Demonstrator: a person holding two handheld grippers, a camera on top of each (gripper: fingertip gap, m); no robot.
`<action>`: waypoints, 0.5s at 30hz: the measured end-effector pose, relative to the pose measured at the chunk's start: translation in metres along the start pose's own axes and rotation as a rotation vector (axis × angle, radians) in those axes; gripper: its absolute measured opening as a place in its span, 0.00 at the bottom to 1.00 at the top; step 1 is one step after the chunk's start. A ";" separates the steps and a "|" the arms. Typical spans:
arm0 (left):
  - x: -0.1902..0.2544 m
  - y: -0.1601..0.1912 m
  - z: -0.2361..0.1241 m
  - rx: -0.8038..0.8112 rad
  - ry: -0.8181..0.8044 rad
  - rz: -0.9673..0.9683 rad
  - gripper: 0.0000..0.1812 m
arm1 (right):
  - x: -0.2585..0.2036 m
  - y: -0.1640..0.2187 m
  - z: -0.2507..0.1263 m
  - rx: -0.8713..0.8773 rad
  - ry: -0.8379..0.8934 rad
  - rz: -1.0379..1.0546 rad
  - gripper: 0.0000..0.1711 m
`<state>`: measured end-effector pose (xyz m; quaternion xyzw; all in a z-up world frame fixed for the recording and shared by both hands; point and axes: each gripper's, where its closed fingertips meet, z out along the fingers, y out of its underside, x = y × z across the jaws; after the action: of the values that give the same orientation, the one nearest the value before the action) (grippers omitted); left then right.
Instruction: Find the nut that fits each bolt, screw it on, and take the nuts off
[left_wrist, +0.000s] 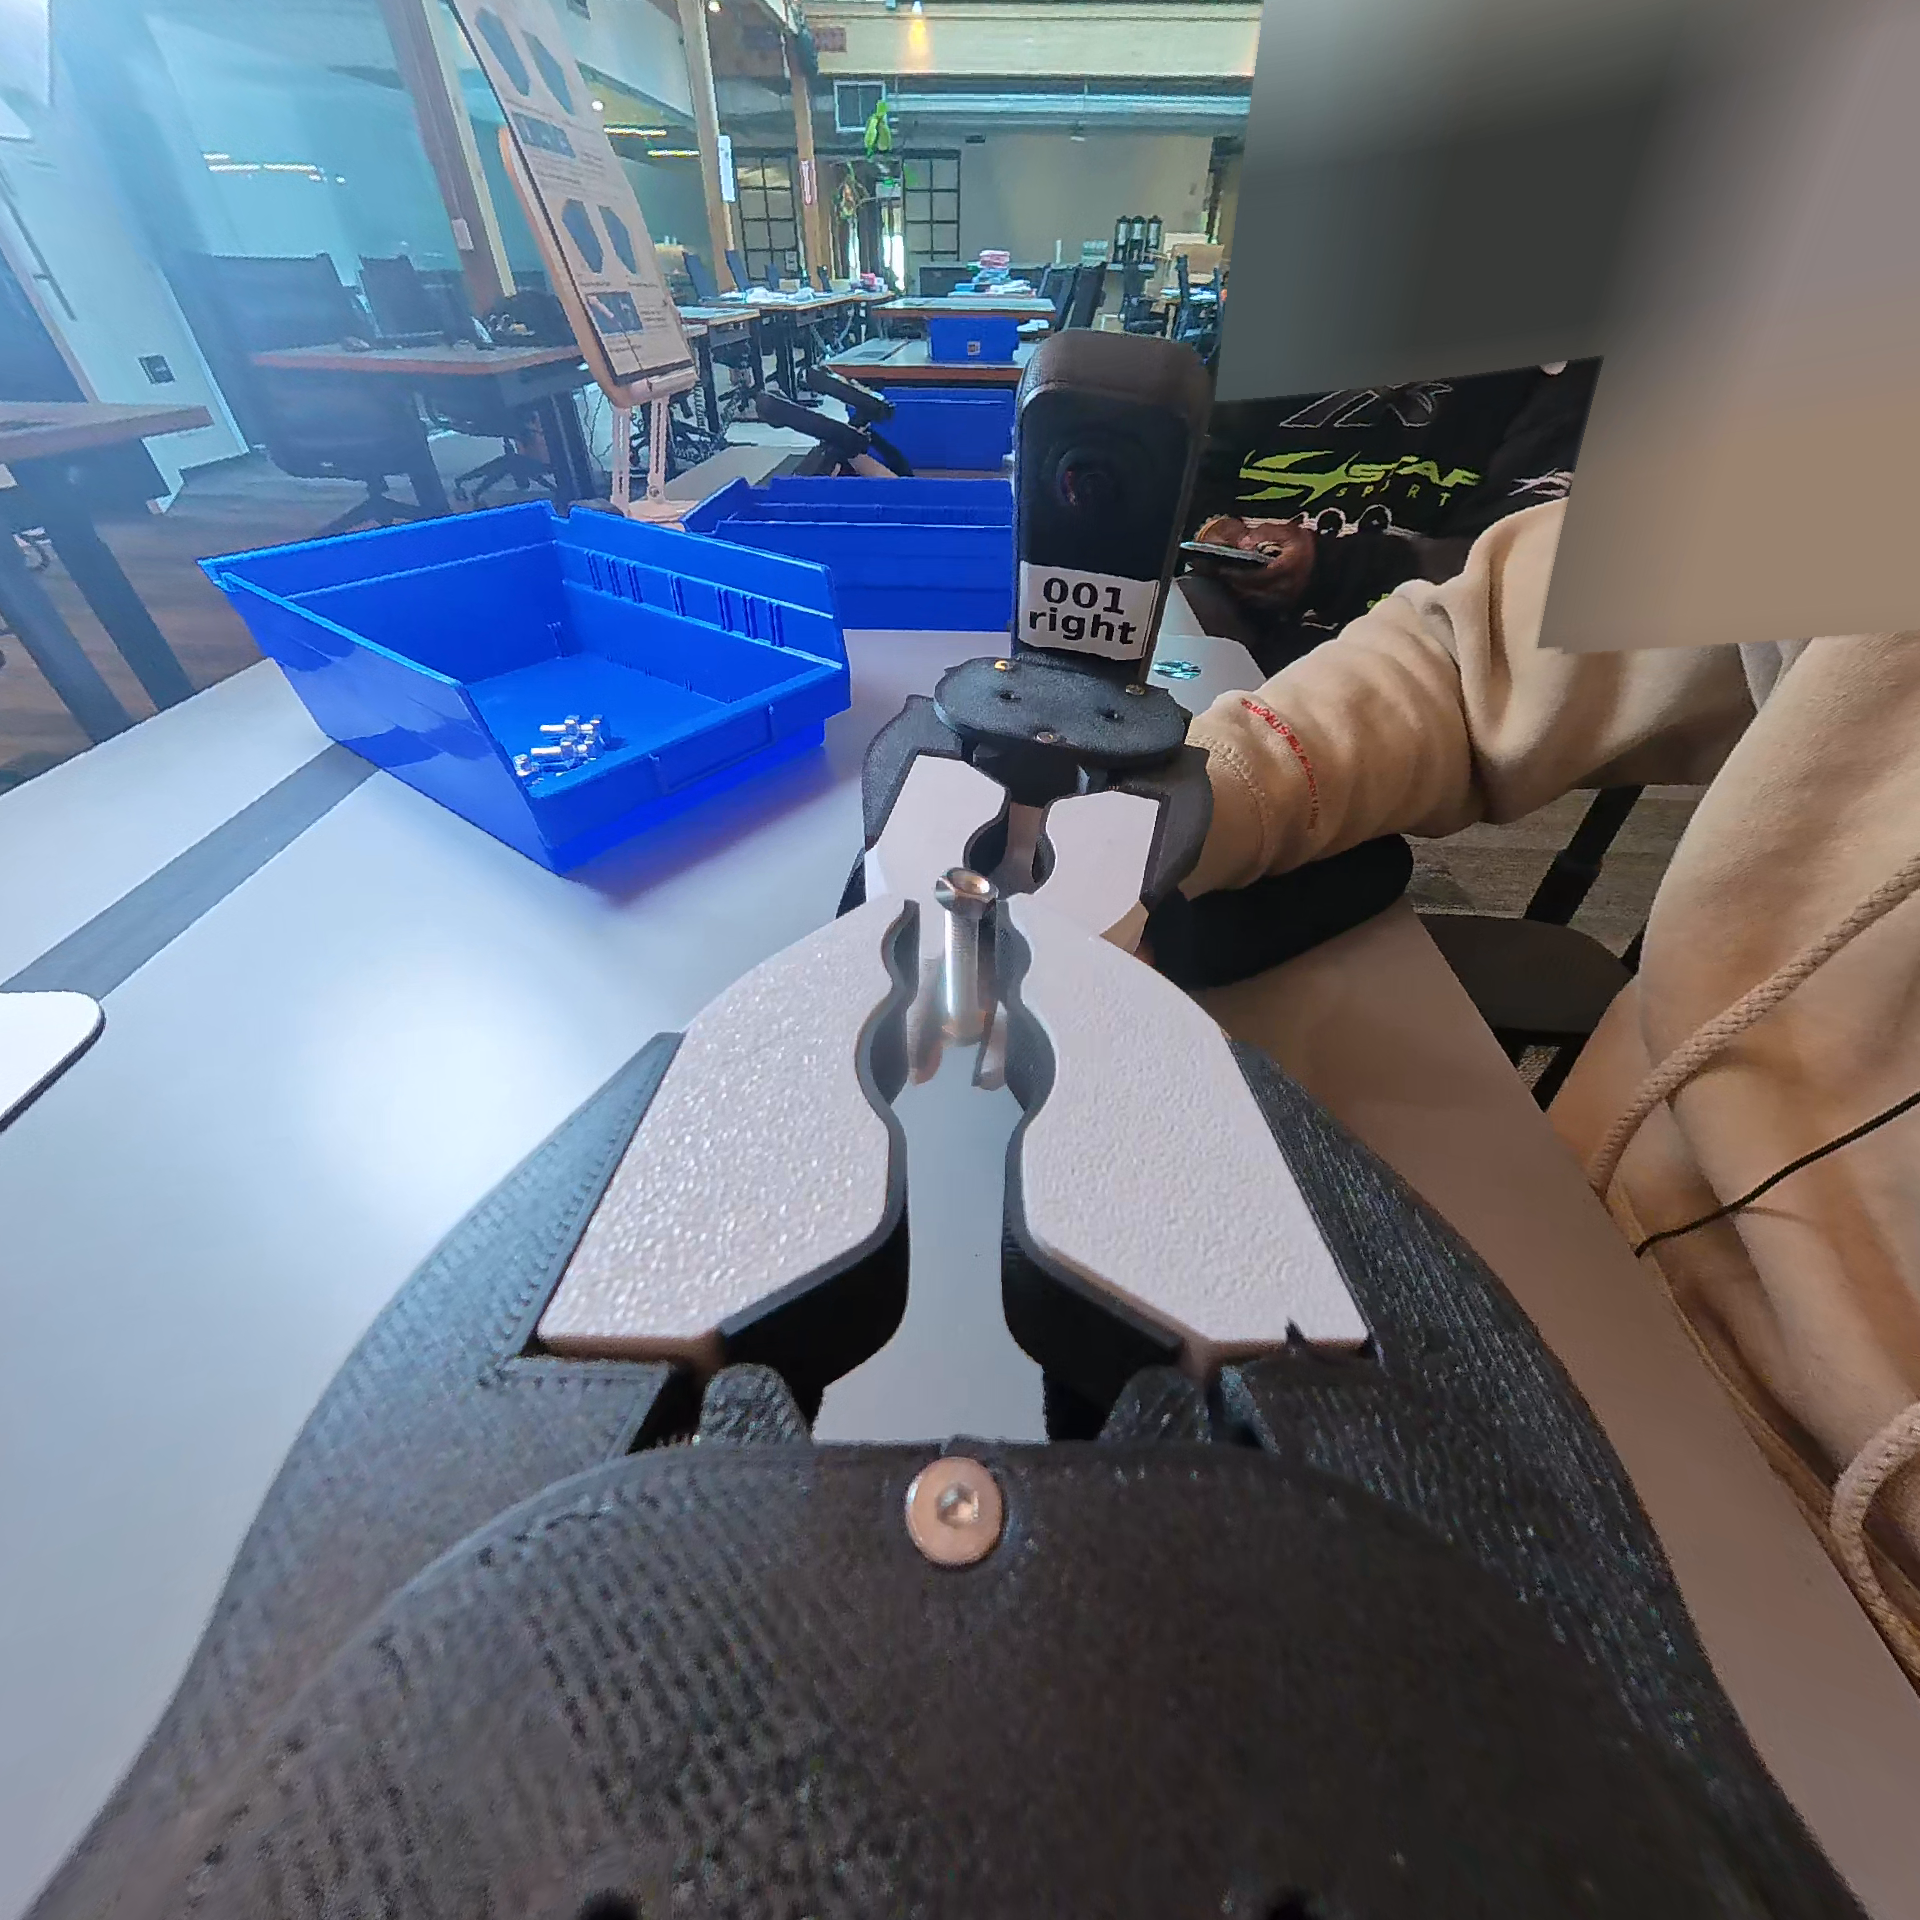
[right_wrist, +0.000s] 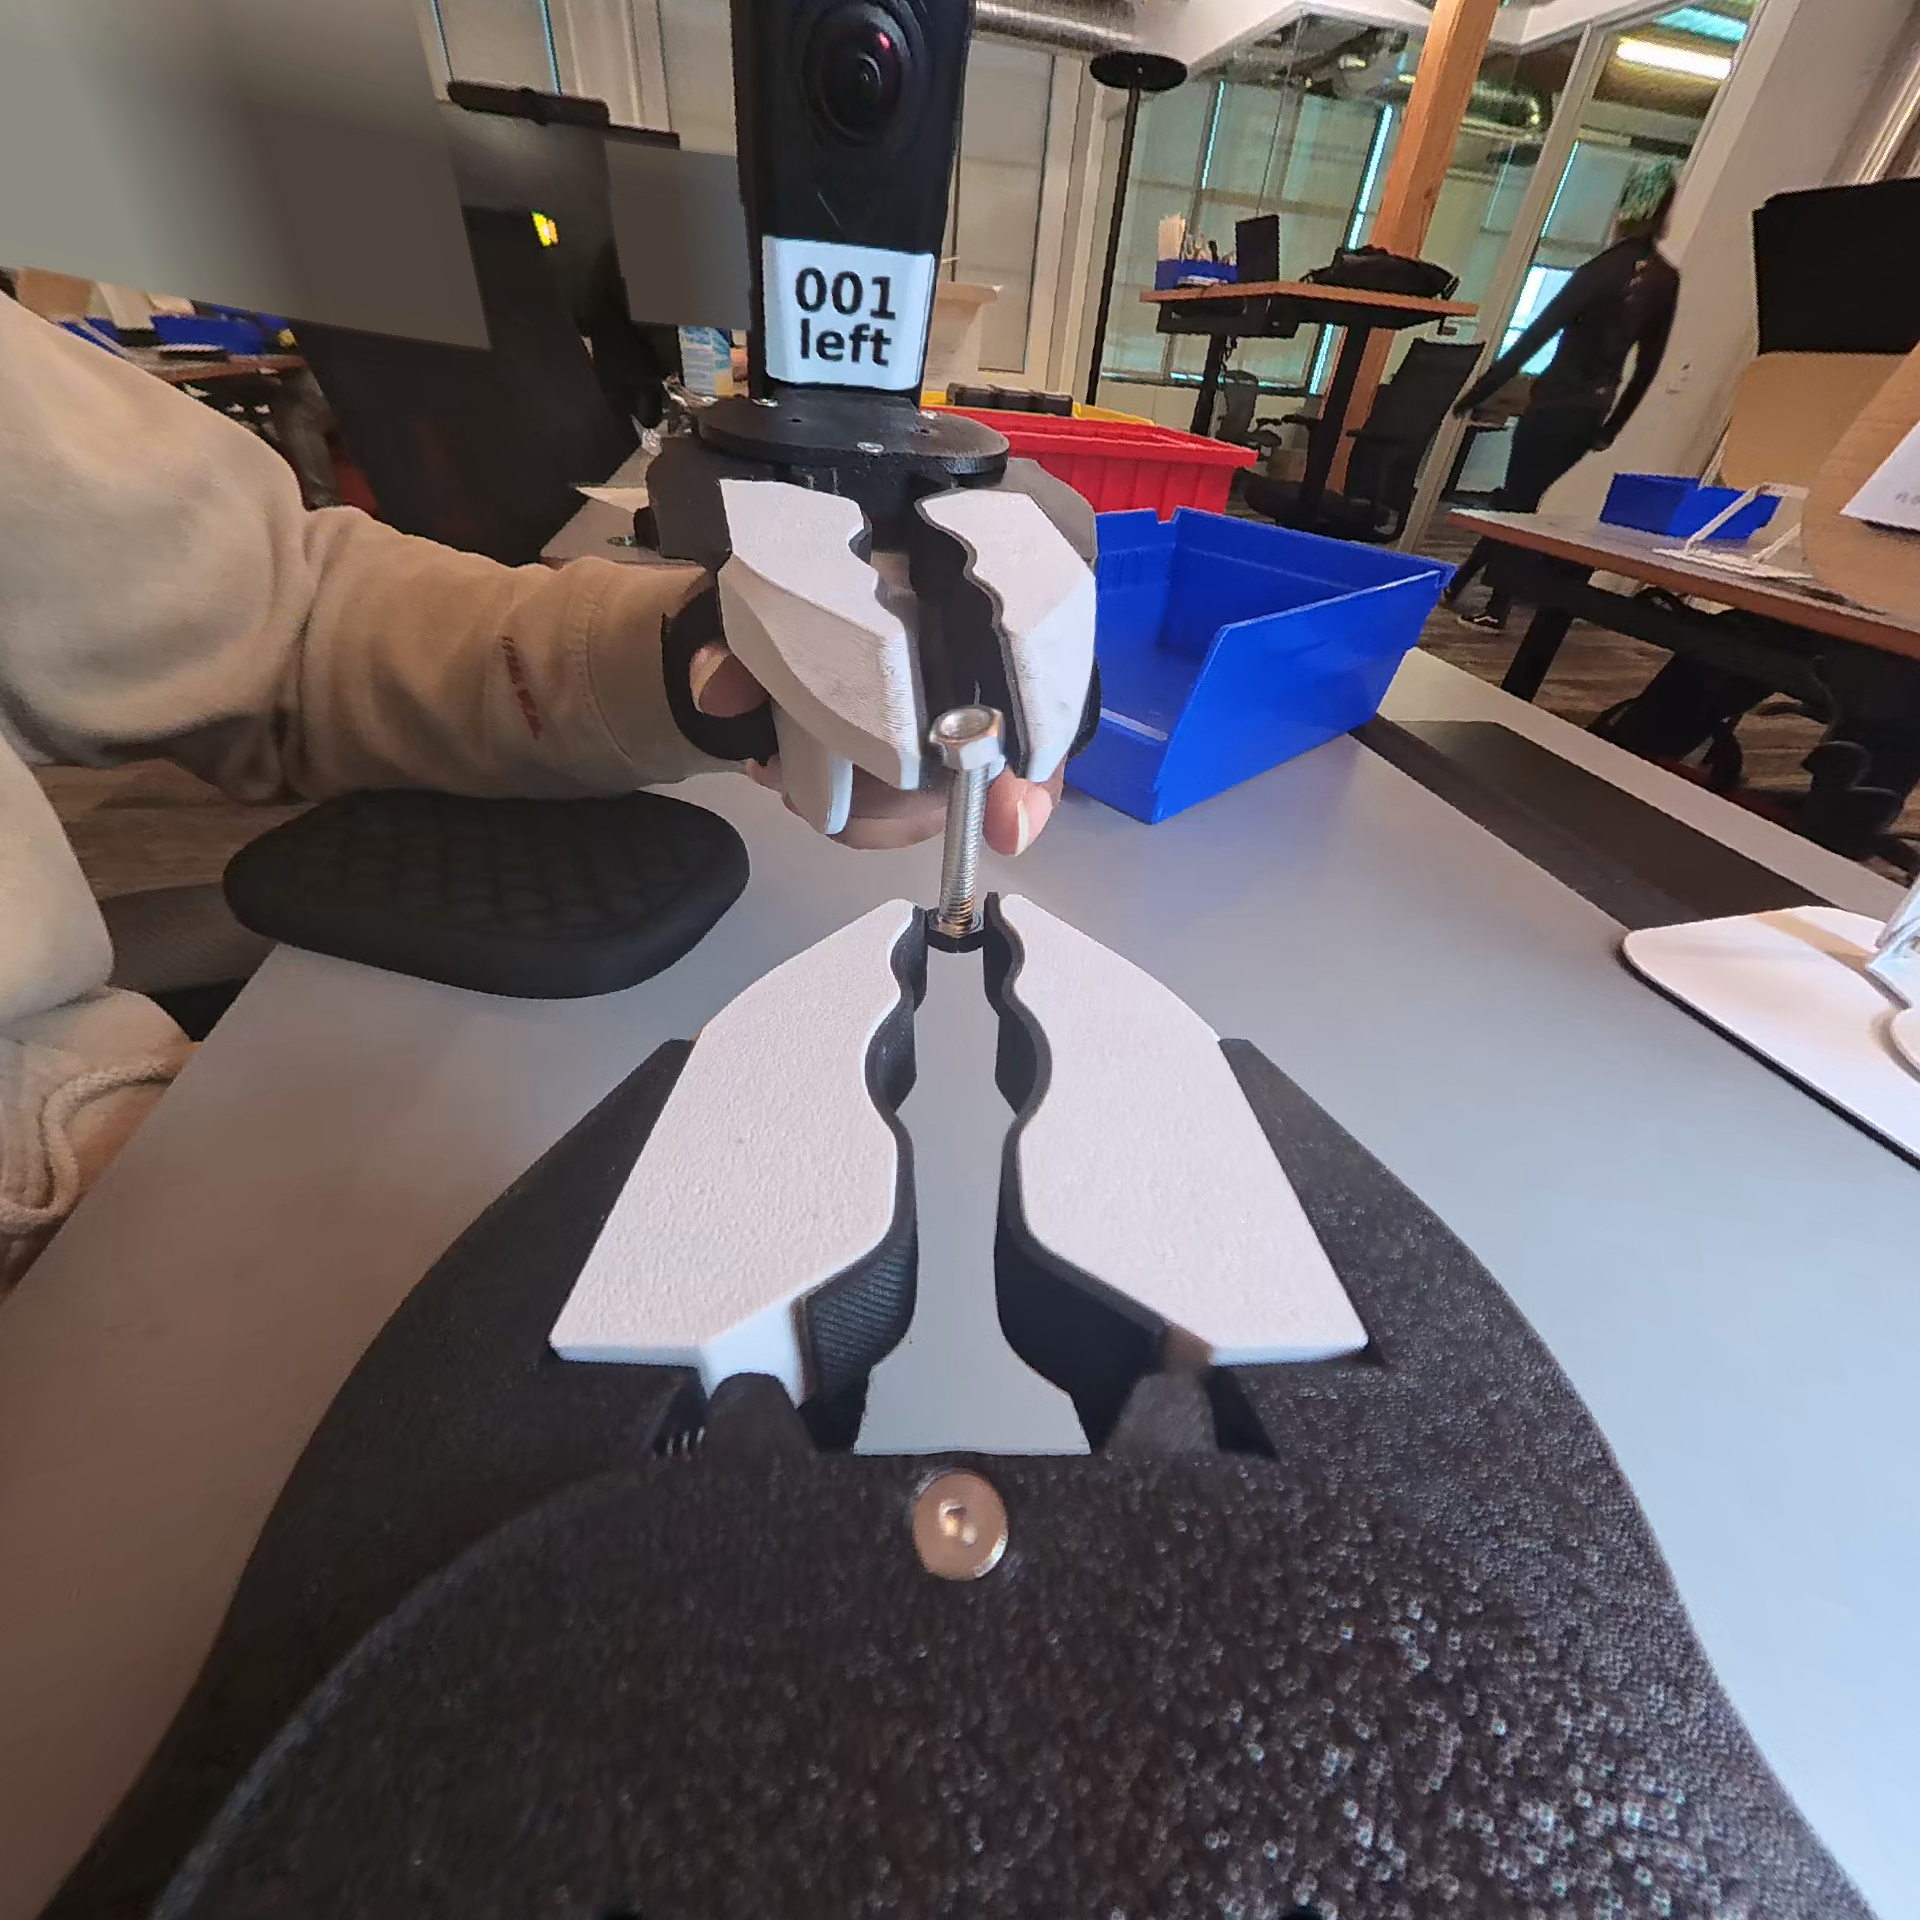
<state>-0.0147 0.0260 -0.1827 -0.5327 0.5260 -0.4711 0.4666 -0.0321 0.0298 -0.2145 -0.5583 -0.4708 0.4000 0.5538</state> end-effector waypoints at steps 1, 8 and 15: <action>0.000 0.000 0.000 0.003 0.001 -0.002 0.07 | 0.000 0.000 0.000 0.001 -0.001 -0.001 0.06; -0.002 -0.002 -0.003 0.021 0.005 -0.026 0.08 | 0.000 0.001 0.000 -0.002 -0.002 0.002 0.06; 0.001 0.004 -0.001 -0.010 0.022 -0.027 0.06 | 0.000 0.003 0.001 -0.015 -0.004 0.005 0.06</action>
<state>-0.0158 0.0252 -0.1862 -0.5366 0.5262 -0.4807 0.4518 -0.0330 0.0302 -0.2179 -0.5630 -0.4735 0.3986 0.5477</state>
